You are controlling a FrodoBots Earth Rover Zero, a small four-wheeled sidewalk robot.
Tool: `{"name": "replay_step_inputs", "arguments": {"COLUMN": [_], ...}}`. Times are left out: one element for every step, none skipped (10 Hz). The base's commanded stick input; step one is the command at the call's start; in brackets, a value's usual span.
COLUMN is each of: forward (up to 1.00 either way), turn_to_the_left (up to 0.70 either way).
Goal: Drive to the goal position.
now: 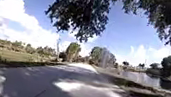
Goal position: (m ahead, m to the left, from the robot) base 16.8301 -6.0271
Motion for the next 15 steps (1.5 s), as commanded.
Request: {"name": "replay_step_inputs", "arguments": {"forward": [0.70, 0.70, 0.70, 0.70, 0.70, 0.70, 0.70, 0.70, 0.70, 0.70, 0.70, 0.70, 0.70, 0.70, 0.70], "turn_to_the_left": [0.00, 0.00, 0.00, 0.00, 0.00, 0.00, 0.00, 0.00, 0.00, 0.00, 0.00, 0.00, 0.00, 0.00, 0.00]}}
